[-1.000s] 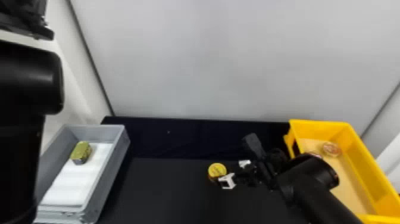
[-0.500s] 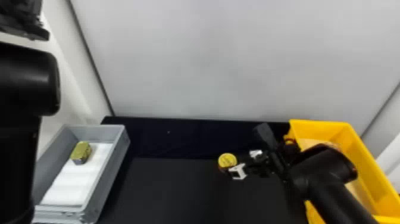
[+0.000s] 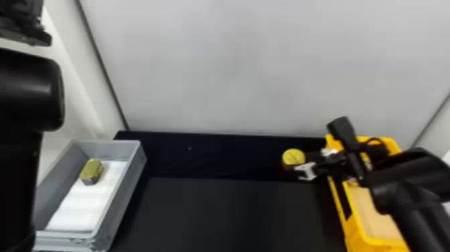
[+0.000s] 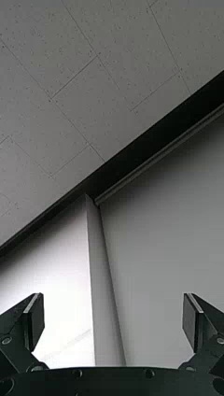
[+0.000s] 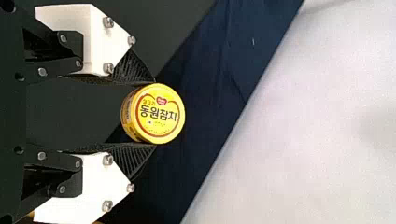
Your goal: Pick up the round yellow can and place it in the yellow rectangular box
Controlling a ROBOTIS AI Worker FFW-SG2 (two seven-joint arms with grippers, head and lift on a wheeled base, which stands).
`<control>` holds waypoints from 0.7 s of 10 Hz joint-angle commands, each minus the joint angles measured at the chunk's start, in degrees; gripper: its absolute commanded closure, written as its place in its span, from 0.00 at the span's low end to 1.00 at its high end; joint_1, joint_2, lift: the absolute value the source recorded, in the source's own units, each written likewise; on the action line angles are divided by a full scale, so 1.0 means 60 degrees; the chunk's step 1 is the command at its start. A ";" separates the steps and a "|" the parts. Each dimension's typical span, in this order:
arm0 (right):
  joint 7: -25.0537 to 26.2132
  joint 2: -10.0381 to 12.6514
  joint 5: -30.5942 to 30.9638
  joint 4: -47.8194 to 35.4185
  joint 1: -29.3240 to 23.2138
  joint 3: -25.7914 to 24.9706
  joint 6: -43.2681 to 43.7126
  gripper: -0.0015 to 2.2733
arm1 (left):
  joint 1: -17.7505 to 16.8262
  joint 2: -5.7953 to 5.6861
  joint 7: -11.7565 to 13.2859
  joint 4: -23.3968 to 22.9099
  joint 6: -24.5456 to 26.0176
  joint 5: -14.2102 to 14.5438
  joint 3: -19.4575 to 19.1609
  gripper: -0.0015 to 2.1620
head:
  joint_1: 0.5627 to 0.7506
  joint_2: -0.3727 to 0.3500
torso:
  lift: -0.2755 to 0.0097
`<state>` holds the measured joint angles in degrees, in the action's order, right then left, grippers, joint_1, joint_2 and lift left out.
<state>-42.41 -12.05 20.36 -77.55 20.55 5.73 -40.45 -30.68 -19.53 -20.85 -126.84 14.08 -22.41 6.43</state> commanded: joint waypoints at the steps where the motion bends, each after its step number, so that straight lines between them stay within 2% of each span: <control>1: -0.0142 -0.0336 0.0549 -0.1094 -0.0393 -0.0926 -0.0382 0.29 | -0.0013 -0.0086 0.0030 -0.0041 0.0101 0.0014 0.0013 0.07 | 0.53 0.59 | 0.93; 3: -0.0289 -0.0512 0.0872 -0.1782 -0.0715 -0.1614 -0.0572 0.29 | -0.0028 -0.0144 0.0060 -0.0041 0.0145 0.0000 0.0028 0.07 | 0.53 0.59 | 0.93; 7: -0.0450 -0.0629 0.1487 -0.2456 -0.1154 -0.3020 -0.0777 0.29 | -0.0057 -0.0262 0.0089 -0.0085 0.0203 0.0000 0.0042 0.07 | 0.53 0.59 | 0.93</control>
<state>-45.01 -15.59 28.18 -91.29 14.53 -9.35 -44.78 -30.90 -20.80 -20.38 -127.20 15.12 -22.39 6.62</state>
